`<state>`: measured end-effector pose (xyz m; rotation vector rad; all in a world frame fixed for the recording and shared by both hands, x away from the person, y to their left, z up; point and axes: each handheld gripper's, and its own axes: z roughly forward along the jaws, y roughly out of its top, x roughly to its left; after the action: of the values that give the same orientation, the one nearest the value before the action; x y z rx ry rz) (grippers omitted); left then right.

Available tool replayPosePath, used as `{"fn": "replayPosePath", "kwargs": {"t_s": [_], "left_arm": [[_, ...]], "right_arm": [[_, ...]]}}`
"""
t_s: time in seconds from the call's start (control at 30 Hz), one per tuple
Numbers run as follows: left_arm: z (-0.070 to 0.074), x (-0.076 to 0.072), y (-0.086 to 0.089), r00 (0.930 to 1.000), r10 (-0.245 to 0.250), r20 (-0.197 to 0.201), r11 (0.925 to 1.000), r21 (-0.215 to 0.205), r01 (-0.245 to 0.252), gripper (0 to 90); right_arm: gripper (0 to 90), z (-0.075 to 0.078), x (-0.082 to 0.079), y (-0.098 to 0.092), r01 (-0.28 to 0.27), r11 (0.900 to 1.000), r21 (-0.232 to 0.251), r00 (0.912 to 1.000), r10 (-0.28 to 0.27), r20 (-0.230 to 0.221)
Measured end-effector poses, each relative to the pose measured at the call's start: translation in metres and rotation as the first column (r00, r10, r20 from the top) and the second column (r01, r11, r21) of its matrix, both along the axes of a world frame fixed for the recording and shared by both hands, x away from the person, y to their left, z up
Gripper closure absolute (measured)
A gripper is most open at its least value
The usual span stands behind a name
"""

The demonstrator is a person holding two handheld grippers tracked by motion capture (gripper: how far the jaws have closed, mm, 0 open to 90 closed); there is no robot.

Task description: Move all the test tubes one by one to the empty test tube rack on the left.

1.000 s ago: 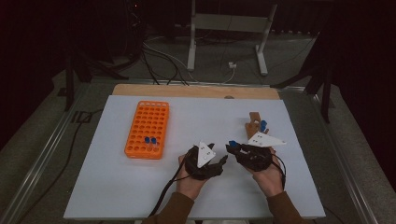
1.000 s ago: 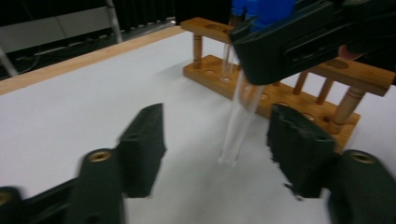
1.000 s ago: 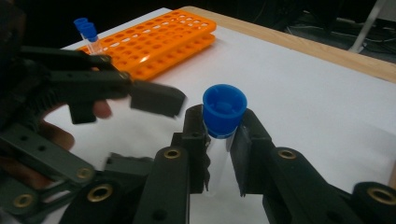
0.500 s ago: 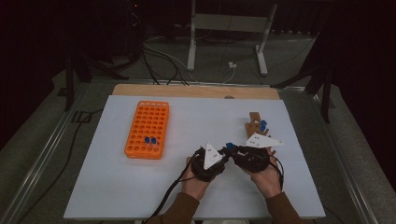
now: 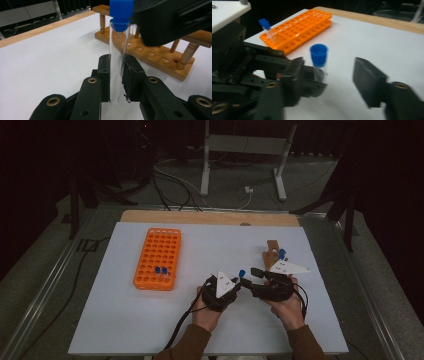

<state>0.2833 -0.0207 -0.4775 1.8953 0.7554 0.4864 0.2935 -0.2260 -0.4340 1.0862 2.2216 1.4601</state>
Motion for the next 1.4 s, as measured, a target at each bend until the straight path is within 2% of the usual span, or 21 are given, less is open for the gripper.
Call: {"fn": "replayPosePath", "kwargs": {"t_s": [0.07, 0.13, 0.3, 0.5, 0.87, 1.1, 1.23, 1.4], "left_arm": [[0.001, 0.001, 0.004, 1.0, 0.008, 0.001, 0.9999, -0.008, -0.008, 78.5], [0.003, 0.001, 0.009, 0.9999, 0.016, -0.001, 0.9997, -0.017, -0.016, 78.5], [0.009, 0.001, 0.022, 0.9996, 0.024, -0.012, 0.9991, -0.034, -0.025, 78.4], [0.015, 0.0, 0.04, 0.9993, 0.03, -0.023, 0.9983, -0.048, -0.031, 78.4], [0.024, -0.002, 0.076, 0.9973, 0.066, -0.03, 0.9944, -0.081, -0.069, 78.3], [0.03, -0.007, 0.096, 0.9968, 0.078, -0.018, 0.9945, -0.068, -0.079, 78.3], [0.032, -0.008, 0.109, 0.9951, 0.097, -0.02, 0.992, -0.079, -0.098, 78.3], [0.035, -0.01, 0.126, 0.9922, 0.124, -0.015, 0.9895, -0.074, -0.125, 78.3]], "right_arm": [[23.7, 0.001, 0.0, -0.001, 0.021, 0.999, -0.027, 0.9996, -0.02, 0.022], [17.0, 0.003, 0.0, -0.003, 0.04, 0.999, -0.028, 0.9987, -0.039, 0.034], [10.0, 0.004, 0.0, -0.008, 0.061, 0.998, -0.027, 0.9972, -0.06, 0.044], [3.6, 0.004, 0.0, -0.012, 0.058, 0.998, -0.023, 0.9971, -0.057, 0.05], [0.0, 0.005, 0.001, -0.02, 0.082, 0.997, -0.015, 0.9956, -0.081, 0.046], [0.0, 0.005, 0.001, -0.024, 0.08, 0.997, -0.012, 0.9958, -0.079, 0.046], [0.0, 0.006, 0.002, -0.025, 0.078, 0.997, -0.011, 0.9961, -0.078, 0.042], [0.0, 0.006, 0.002, -0.028, 0.083, 0.997, -0.006, 0.9955, -0.083, 0.045]]}}
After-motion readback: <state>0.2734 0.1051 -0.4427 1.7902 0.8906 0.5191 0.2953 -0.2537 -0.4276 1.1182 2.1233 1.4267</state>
